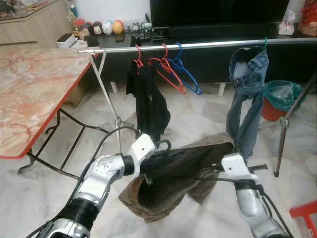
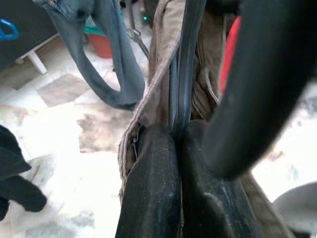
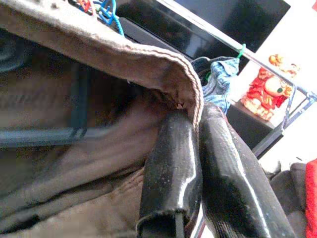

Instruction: Hang hanger

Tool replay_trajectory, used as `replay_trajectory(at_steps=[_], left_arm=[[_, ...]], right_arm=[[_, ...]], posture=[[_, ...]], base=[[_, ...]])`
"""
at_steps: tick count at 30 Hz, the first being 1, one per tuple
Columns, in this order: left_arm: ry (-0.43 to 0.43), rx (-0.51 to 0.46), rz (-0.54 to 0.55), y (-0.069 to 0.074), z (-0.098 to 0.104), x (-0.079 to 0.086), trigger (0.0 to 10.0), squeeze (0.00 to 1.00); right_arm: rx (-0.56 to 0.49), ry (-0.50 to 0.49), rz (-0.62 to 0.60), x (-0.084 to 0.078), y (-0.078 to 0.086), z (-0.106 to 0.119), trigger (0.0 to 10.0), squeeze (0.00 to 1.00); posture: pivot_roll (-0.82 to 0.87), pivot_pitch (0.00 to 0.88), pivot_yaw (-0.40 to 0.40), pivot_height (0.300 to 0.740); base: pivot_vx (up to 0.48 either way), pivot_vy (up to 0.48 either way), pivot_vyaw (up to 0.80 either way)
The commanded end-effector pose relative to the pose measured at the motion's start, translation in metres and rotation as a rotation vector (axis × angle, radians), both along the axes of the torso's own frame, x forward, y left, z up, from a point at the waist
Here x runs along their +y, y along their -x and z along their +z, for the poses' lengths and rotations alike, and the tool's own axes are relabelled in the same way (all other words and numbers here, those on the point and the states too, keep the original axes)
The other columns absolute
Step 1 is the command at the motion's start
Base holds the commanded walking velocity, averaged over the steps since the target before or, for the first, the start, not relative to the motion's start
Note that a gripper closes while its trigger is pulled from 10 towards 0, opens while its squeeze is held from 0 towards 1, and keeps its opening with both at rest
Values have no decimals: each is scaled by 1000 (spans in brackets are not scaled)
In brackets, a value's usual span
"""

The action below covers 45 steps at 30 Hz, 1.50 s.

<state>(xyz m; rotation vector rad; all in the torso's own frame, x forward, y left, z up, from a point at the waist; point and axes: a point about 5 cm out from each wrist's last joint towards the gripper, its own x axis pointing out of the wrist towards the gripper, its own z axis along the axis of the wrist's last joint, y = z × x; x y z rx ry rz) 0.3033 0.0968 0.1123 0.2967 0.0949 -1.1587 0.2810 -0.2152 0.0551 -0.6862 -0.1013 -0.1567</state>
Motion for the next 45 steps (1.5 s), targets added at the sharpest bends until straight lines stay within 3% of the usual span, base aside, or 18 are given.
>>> replay_trajectory(at_steps=[1, 3, 13, 20, 23, 27, 28, 30, 34, 37, 39, 42, 43, 45], left_arm=[[-73, -45, -24, 1, 1, 8, 10000, 0], [-117, -57, -32, 2, -2, 12, 10000, 0], [-144, -70, -57, 2, 4, 28, 10000, 0], [-165, -80, -158, 10, 8, 31, 10000, 0], [-176, -66, -161, 10, 8, 37, 10000, 0], [-14, -48, -58, -1, 21, 39, 10000, 0], [78, -51, -16, -6, 30, 39, 10000, 0], [160, -44, 21, -11, 38, 40, 10000, 0], [315, -42, 99, -18, 49, 38, 10000, 0], [572, -33, 232, -28, 66, 30, 10000, 0], [613, -18, 243, -29, 69, 28, 10000, 0], [736, 43, 258, -32, 76, 22, 10000, 0], [813, 84, 248, -32, 81, 17, 10000, 0], [857, 105, 252, -32, 85, 15, 10000, 0]], right_arm=[[2, 7, -23, -7, -3, 4, 10000, 0], [5, 16, -18, -9, -4, 5, 10000, 0], [91, 33, -4, -29, -11, 10, 10000, 0], [153, -64, -96, -54, -9, 8, 10000, 0], [148, -153, -165, -69, -8, 10, 10000, 0], [146, -257, -186, -73, -8, 10, 10000, 0], [158, -303, -159, -69, -9, 8, 10000, 0], [167, -308, -130, -63, -9, 6, 10000, 0], [180, -349, -71, -47, -10, 0, 10000, 0], [194, -441, -4, -22, -11, -8, 10000, 0], [199, -450, 13, -17, -11, -9, 10000, 0], [224, -468, 82, -1, -10, -14, 10000, 0], [233, -486, 112, 8, -10, -16, 10000, 0], [234, -500, 125, 11, -10, -17, 10000, 0]], posture=[[59, 8, 96, 740], [61, 6, 94, 740], [62, 21, 92, 740], [63, 28, 93, 740], [63, 28, 93, 740], [61, 32, 92, 740], [60, 34, 90, 740], [64, 34, 90, 740], [64, 34, 90, 740], [63, 26, 90, 740], [63, 26, 90, 740], [59, 18, 87, 740], [60, 17, 86, 740], [60, 17, 86, 740]], base=[[0, 0, 0], [0, 0, 0], [0, 0, 0], [0, 0, 0], [0, 0, 0], [0, 0, 0], [0, 0, 0], [0, 0, 0], [0, 0, 0], [0, 0, 0], [0, 0, 0], [0, 0, 0], [0, 0, 0], [0, 0, 0]])
